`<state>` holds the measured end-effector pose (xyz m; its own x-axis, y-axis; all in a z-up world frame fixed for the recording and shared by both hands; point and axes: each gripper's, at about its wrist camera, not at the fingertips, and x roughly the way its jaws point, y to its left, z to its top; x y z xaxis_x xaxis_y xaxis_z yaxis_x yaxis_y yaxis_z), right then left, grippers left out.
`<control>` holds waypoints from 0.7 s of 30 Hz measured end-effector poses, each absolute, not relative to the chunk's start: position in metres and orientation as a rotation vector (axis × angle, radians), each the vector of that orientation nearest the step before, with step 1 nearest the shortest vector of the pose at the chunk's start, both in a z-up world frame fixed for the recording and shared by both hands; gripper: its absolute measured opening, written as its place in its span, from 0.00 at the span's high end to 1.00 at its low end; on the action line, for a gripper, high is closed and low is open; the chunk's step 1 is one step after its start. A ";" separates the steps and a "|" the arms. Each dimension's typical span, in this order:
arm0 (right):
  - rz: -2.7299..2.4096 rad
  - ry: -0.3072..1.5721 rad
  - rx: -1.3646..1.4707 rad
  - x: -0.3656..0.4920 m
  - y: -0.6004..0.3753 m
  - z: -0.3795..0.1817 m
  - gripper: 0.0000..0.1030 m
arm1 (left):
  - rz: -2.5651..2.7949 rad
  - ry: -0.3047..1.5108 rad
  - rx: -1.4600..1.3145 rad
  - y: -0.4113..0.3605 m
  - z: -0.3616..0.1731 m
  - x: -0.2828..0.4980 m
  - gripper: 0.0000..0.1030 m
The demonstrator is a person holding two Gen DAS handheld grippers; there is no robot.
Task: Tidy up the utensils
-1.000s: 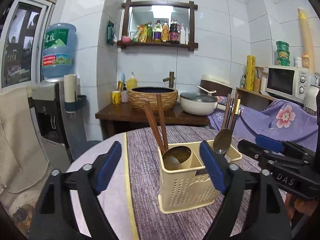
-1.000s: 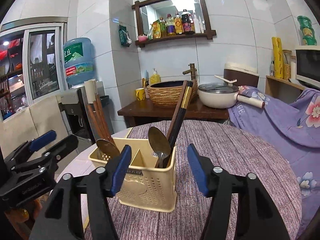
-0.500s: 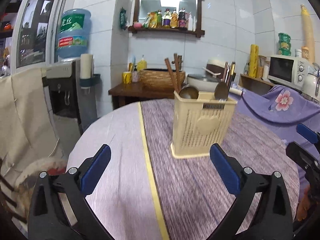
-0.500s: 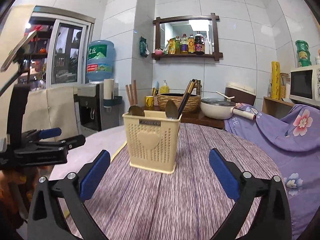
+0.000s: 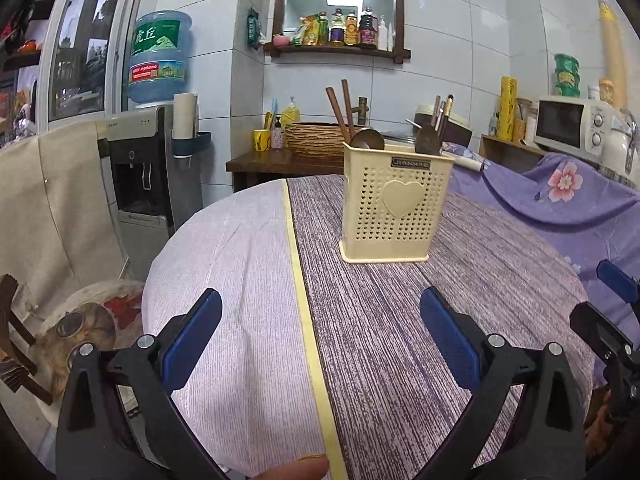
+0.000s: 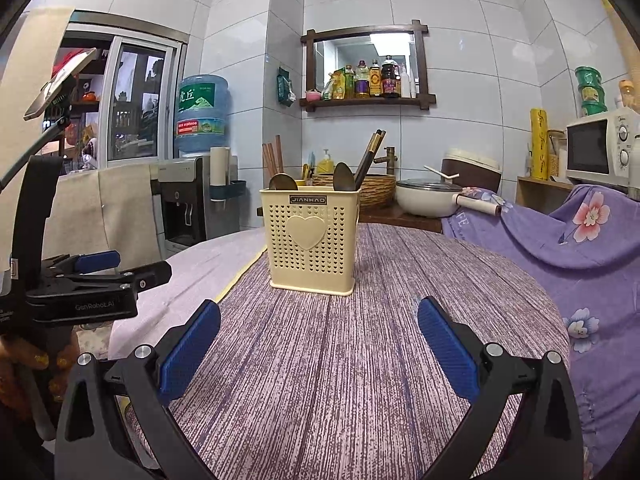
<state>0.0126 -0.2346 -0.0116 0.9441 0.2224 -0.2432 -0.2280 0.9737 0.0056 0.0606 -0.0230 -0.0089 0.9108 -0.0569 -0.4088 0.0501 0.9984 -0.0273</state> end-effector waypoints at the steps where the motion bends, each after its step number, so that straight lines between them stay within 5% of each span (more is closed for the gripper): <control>1: 0.226 0.243 -0.021 0.012 -0.236 -0.012 0.06 | -0.056 0.423 -0.009 -0.025 -0.009 0.059 0.06; 21: 0.217 0.263 -0.006 0.012 -0.240 -0.017 0.06 | -0.053 0.450 0.014 -0.030 -0.018 0.055 0.06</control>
